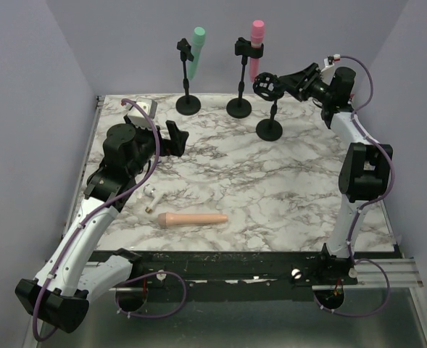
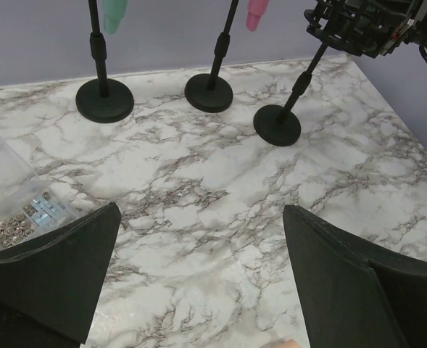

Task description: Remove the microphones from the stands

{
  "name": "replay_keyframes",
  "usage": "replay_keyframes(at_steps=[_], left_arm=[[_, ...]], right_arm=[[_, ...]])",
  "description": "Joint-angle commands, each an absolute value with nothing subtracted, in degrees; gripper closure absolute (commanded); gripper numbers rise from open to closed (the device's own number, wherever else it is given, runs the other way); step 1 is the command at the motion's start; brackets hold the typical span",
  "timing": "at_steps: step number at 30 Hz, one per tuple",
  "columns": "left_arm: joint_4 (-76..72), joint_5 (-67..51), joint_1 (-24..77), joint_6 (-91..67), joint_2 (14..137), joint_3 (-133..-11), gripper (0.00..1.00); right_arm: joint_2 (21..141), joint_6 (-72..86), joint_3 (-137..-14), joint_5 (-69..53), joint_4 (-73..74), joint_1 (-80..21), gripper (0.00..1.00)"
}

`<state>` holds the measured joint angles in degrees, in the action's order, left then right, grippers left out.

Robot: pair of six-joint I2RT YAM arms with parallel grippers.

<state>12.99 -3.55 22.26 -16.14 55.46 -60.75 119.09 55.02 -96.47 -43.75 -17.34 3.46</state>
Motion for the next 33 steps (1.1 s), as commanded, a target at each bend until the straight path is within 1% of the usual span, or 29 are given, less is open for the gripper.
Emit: replay_keyframes(at_steps=[1, 16, 25, 27, 30, 33], left_arm=[[13.5, -4.7, 22.6, -16.5, 54.6, -62.6, 0.02], [13.4, -4.7, 22.6, -16.6, 54.6, -62.5, 0.01], [13.3, -5.0, 22.6, -16.7, 54.5, -62.5, 0.01], [13.3, -5.0, 22.6, -16.7, 54.5, -62.5, 0.01], [13.3, -5.1, 22.6, -16.8, 54.4, -62.5, 0.01], [13.3, -5.1, 22.6, -16.7, 54.3, -62.6, 0.01]], right_arm=[[125.8, 48.8, -91.3, -40.8, -6.9, 3.8, 0.42], [130.1, 46.6, -90.4, -38.9, -6.3, 4.3, 0.41], [128.5, 46.2, -91.6, -39.0, -5.2, 4.4, 0.40], [127.6, 46.1, -92.5, -38.9, -5.0, 4.3, 0.37], [126.5, 45.8, -94.9, -38.4, -3.7, 4.4, 0.24], [125.7, 45.9, -97.6, -38.4, -2.8, 4.3, 0.17]])
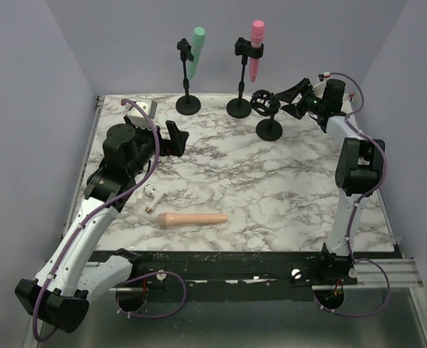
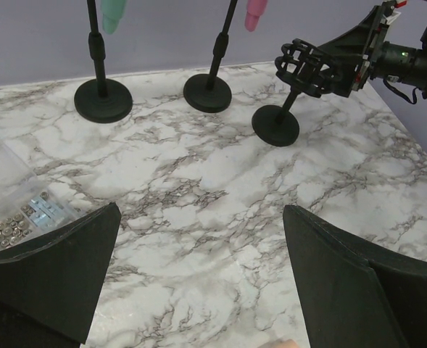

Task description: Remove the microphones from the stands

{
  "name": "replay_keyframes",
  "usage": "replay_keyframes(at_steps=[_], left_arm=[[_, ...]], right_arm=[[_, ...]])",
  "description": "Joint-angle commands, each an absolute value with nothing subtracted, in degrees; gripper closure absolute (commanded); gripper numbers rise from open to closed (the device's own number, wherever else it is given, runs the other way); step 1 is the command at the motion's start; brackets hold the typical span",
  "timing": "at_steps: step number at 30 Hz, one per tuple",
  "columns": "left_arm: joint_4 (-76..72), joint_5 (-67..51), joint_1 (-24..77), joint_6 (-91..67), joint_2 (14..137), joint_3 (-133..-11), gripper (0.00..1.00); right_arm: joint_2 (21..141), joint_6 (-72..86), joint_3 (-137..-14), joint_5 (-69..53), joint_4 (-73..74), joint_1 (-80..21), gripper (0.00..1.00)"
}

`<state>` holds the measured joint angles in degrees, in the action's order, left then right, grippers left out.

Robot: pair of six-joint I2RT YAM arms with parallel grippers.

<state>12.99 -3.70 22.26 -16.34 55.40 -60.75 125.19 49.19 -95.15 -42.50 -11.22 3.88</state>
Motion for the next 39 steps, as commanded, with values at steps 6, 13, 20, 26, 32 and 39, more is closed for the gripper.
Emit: replay_keyframes(at_steps=[6, 13, 20, 26, 32, 39], left_arm=[[13.4, -5.0, 22.6, -16.7, 53.8, -62.6, 0.02], [13.5, -5.3, 22.6, -16.8, 53.4, -62.7, 0.02], [13.5, -4.2, 22.6, -16.2, 52.4, -62.6, 0.02], [13.5, -4.1, 22.6, -16.1, 52.5, -62.5, 0.01], [13.5, -4.4, 22.6, -16.2, 52.5, -62.6, 0.02], [13.5, -4.0, 22.6, -16.1, 52.9, -62.4, 0.01]], right_arm=[[123.3, 45.6, -103.7, -36.9, -1.3, 4.2, 0.00], [121.0, 41.7, -111.7, -29.5, -1.2, 3.2, 0.00], [116.7, 30.9, -111.7, -13.4, -7.2, -3.7, 0.00], [112.9, 14.5, -106.1, 2.4, -19.0, -12.6, 0.00], [118.2, 10.4, -112.6, 7.3, -20.6, -16.3, 0.01], [128.5, 7.8, -126.8, 16.4, -19.0, -19.4, 0.04]])
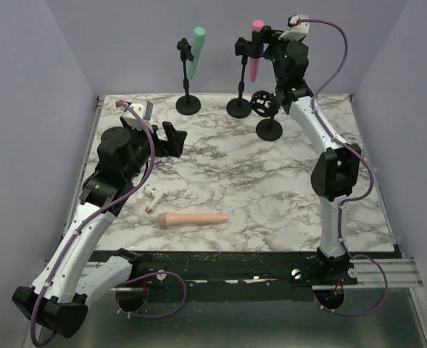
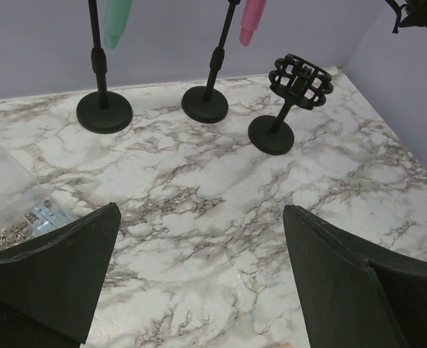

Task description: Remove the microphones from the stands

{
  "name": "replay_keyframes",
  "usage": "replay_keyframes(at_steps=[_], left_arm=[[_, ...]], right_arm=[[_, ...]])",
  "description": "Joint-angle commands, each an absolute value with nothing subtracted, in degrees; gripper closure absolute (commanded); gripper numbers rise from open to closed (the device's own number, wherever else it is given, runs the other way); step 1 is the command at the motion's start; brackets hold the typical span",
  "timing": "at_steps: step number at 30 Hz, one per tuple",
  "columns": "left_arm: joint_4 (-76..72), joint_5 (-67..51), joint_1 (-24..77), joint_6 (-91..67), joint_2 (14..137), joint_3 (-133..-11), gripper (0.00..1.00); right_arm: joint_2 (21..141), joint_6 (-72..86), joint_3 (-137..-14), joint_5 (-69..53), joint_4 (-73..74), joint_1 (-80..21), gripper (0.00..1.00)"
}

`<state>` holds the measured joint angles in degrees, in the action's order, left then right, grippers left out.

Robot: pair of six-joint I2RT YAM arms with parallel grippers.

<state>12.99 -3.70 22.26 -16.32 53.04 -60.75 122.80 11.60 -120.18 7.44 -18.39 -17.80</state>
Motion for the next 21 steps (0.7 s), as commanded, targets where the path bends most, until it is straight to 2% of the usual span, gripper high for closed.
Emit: replay_keyframes(at_steps=[1, 12, 15, 21], left_arm=[[13.5, -3.9, 22.6, -16.1, 53.0, -62.4, 0.01], [13.5, -4.5, 22.6, -16.2, 53.1, -62.5, 0.01], [13.2, -3.9, 22.6, -16.2, 53.5, -62.2, 0.01], [13.2, -4.5, 22.6, -16.4, 54.1, -62.2, 0.01]], right_arm=[[129.7, 7.3, -128.8, 17.1, -19.0, -19.8, 0.04], [138.6, -5.9, -137.0, 24.4, -25.2, -23.3, 0.07], [139.4, -6.3, -137.4, 27.6, -26.2, -23.3, 0.18], [139.8, -7.2, -137.2, 24.9, -26.7, -23.3, 0.42]])
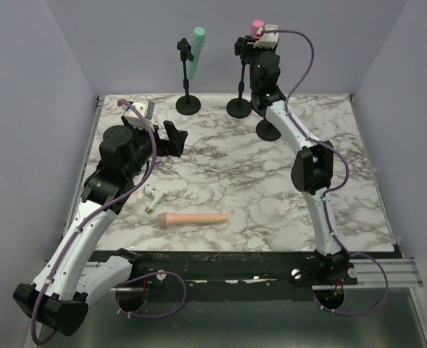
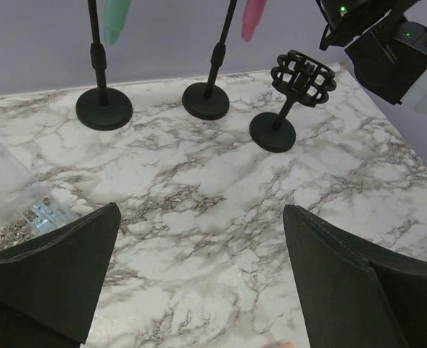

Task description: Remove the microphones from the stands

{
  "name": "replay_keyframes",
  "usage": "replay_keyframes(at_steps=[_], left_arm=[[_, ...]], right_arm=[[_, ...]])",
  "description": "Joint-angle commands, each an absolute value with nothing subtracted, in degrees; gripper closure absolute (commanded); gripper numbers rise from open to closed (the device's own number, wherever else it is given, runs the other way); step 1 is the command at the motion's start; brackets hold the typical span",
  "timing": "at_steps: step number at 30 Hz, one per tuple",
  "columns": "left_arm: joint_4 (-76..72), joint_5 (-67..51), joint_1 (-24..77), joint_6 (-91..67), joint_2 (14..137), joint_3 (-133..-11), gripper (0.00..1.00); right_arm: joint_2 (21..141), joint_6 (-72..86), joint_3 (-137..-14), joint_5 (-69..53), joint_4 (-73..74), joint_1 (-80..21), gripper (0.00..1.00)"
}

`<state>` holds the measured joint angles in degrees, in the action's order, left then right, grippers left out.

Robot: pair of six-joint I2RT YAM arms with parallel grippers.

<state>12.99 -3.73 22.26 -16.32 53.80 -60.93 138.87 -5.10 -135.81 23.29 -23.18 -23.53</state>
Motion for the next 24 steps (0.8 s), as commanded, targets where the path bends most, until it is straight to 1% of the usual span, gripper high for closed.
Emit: replay_keyframes(at_steps=[1, 3, 5, 7, 9, 14, 15, 20, 24], left_arm=[[13.5, -4.3, 22.6, -16.4, 54.3, -62.4, 0.01], [13.4, -4.5, 22.6, -16.4, 54.4, -62.3, 0.01], [13.0, -4.5, 22.6, -16.4, 54.7, -62.0, 0.01], [13.3, -4.4, 22.6, -16.5, 55.1, -62.2, 0.01], [13.3, -4.8, 22.6, -16.8, 55.5, -62.3, 0.01], [13.2, -5.3, 22.6, -17.1, 55.9, -62.3, 0.01], [13.3, -5.4, 22.6, -17.2, 55.9, -62.5, 0.01], [13.5, -5.0, 22.7, -16.9, 55.1, -62.6, 0.01], [13.4, -5.0, 22.6, -17.0, 54.6, -62.4, 0.01]], right_arm=[[140.2, -7.9, -137.6, 25.1, -27.0, -23.2, 0.44], [140.3, -8.3, -137.6, 24.8, -26.9, -23.2, 0.50], [139.7, -7.6, -137.1, 23.5, -26.0, -23.2, 0.62], [138.8, -6.5, -137.1, 19.8, -24.0, -23.2, 0.70], [137.3, -4.7, -136.6, 15.7, -21.6, -23.3, 0.80], [130.8, -0.2, -130.2, 8.1, -20.2, -23.3, 0.98], [129.2, -0.2, -128.6, 7.0, -20.3, -23.3, 0.99], [122.0, 5.1, -119.9, 3.0, -21.6, -23.3, 0.99], [117.8, 7.9, -115.4, -0.9, -21.8, -23.3, 0.99]])
